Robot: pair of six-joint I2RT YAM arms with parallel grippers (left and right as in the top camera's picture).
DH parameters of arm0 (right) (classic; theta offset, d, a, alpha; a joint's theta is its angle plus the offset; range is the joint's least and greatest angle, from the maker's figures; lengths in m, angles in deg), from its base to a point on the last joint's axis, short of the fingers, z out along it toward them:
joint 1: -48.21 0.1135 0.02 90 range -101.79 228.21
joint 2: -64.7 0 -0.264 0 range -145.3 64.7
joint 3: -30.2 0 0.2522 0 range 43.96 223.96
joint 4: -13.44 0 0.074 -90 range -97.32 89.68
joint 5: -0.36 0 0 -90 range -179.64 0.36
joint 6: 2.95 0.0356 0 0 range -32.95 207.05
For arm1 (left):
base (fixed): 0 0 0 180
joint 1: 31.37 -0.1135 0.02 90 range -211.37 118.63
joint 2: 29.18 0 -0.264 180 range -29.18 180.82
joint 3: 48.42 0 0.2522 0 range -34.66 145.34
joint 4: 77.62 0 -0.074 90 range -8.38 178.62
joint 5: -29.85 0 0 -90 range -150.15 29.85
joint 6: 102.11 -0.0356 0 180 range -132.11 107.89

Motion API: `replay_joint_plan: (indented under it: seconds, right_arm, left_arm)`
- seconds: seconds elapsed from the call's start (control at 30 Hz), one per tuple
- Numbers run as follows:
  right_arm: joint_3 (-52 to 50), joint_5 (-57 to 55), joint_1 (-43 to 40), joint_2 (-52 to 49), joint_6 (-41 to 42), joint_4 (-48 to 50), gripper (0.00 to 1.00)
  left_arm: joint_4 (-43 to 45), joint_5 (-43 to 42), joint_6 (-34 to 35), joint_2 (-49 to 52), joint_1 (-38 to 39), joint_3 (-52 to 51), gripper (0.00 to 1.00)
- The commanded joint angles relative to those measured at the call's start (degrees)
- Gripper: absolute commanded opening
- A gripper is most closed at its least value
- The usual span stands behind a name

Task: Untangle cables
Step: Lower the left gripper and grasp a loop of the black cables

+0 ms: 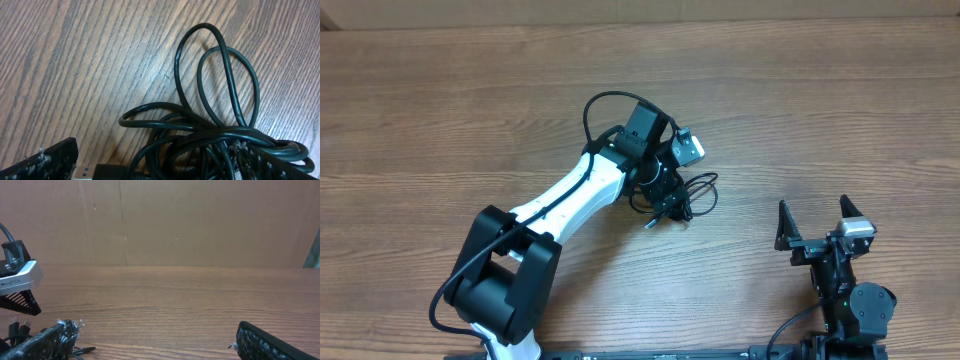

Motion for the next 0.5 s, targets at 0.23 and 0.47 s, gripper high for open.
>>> replay_joint_plan:
  seconds: [0.23, 0.47]
  right_arm:
    - [-0.61, -0.59, 0.26, 0.61, -0.09, 0.15, 1.00]
    - [-0.61, -0.59, 0.26, 0.61, -0.09, 0.15, 1.00]
  left_arm:
    - [-2.64, -1.57, -1.81, 1.49, 0.42, 0.17, 1.00]
    - [-2.47, -2.19, -1.81, 1.84, 0.61, -1.62, 1.00]
